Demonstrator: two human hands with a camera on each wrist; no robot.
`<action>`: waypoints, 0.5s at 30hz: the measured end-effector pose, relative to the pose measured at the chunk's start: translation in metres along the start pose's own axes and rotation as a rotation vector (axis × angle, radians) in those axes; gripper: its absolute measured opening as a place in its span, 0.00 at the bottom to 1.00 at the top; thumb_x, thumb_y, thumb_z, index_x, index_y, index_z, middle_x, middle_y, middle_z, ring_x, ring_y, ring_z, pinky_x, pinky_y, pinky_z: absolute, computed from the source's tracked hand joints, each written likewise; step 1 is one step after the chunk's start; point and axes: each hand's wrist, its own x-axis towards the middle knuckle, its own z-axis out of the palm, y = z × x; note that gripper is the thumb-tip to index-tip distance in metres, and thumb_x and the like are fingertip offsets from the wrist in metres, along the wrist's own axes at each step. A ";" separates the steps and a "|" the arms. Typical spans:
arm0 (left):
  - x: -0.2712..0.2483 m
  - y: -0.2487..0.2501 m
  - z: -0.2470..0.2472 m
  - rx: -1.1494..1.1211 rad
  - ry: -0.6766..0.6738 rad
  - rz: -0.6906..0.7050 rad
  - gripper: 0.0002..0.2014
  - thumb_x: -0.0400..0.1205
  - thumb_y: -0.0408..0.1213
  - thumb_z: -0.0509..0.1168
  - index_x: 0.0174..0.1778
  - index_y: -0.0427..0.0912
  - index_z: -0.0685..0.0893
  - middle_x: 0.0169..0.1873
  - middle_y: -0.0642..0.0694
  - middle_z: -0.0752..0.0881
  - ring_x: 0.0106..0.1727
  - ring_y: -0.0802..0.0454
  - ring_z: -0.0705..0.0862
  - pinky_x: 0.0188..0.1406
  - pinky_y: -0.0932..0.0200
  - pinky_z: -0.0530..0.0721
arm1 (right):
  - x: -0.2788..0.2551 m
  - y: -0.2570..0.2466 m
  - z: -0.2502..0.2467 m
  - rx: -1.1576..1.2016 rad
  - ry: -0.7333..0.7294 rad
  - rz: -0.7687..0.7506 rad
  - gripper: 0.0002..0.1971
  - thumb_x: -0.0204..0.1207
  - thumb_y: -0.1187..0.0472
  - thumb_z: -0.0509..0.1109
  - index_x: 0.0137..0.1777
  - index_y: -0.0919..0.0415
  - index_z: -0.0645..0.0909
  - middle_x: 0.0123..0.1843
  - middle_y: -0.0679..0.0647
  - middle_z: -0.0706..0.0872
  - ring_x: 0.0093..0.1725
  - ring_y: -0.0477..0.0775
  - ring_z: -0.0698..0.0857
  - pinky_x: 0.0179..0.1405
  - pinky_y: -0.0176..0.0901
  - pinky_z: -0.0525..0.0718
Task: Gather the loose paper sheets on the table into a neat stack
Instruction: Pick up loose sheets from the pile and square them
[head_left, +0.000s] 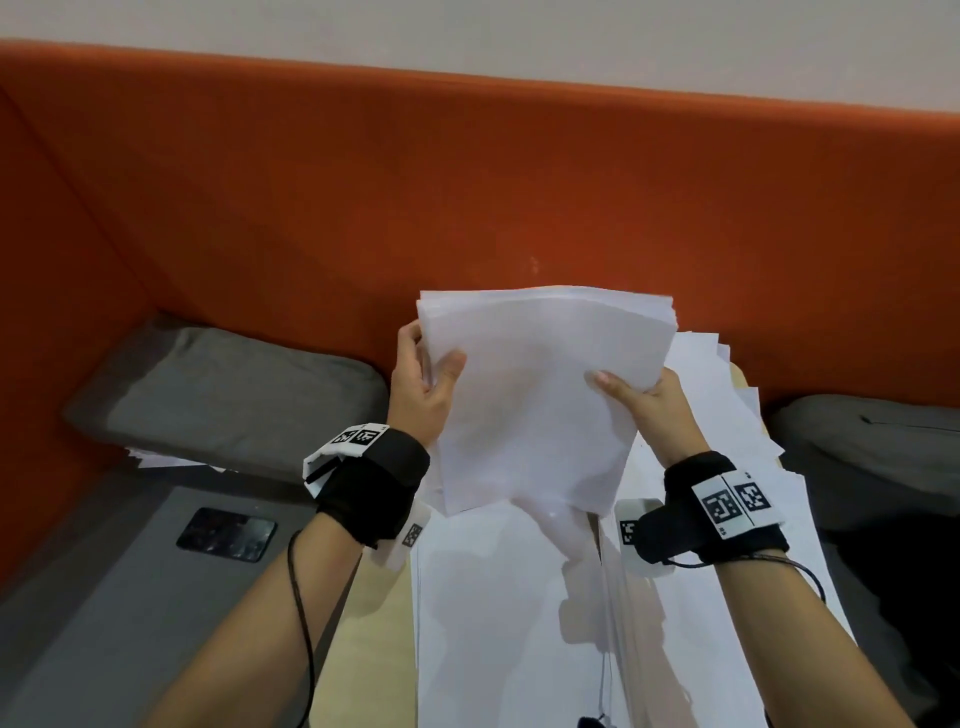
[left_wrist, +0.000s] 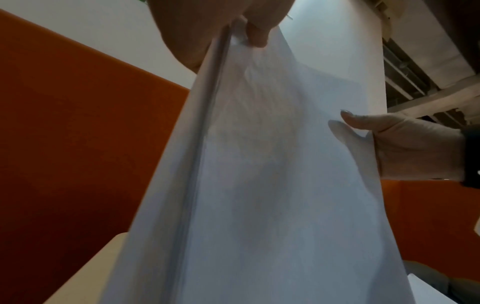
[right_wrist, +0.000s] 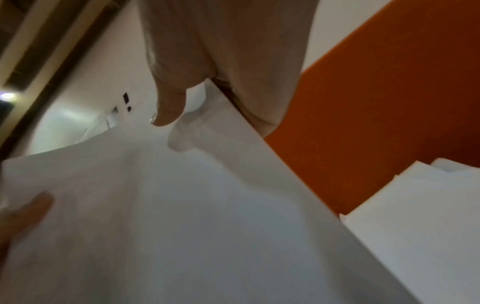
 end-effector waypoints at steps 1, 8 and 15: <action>-0.001 -0.001 0.001 0.004 -0.006 -0.010 0.20 0.73 0.46 0.67 0.57 0.51 0.68 0.52 0.57 0.80 0.51 0.72 0.82 0.52 0.70 0.80 | -0.001 0.002 0.001 0.024 0.015 0.013 0.06 0.75 0.68 0.71 0.49 0.59 0.83 0.45 0.50 0.88 0.40 0.41 0.88 0.40 0.31 0.85; 0.012 0.023 0.010 -0.024 0.060 0.070 0.11 0.76 0.37 0.64 0.51 0.53 0.72 0.47 0.53 0.82 0.45 0.69 0.83 0.50 0.64 0.82 | -0.001 -0.017 0.005 0.145 0.038 -0.058 0.04 0.75 0.63 0.70 0.48 0.56 0.83 0.38 0.43 0.91 0.40 0.42 0.89 0.39 0.33 0.85; 0.007 0.009 0.005 -0.035 0.024 -0.033 0.14 0.73 0.42 0.68 0.53 0.51 0.75 0.46 0.54 0.84 0.44 0.66 0.85 0.52 0.55 0.84 | -0.002 -0.006 0.000 0.157 0.026 -0.005 0.13 0.65 0.53 0.75 0.48 0.56 0.84 0.40 0.45 0.91 0.40 0.44 0.89 0.37 0.35 0.84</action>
